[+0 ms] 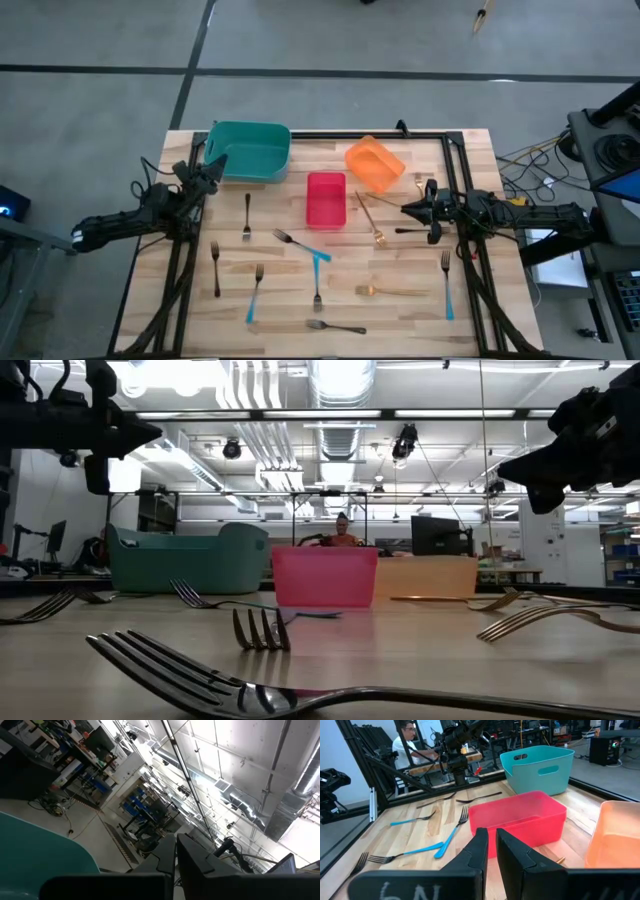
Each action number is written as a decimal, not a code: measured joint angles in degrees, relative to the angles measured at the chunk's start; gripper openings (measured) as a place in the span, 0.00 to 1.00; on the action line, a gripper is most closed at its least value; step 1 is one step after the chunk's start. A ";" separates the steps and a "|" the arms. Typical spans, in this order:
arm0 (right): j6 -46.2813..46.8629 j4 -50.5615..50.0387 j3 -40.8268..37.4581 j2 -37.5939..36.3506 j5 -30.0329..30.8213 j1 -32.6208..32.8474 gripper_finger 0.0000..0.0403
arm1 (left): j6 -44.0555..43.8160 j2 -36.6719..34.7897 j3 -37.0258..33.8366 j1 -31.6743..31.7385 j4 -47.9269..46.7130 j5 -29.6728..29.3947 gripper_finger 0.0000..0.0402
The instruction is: Sort silverware by color (type)
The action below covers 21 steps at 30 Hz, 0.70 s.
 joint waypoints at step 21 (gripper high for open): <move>10.67 7.98 0.04 0.31 0.08 0.00 0.07 | -1.29 0.00 0.00 0.00 0.02 -0.31 0.00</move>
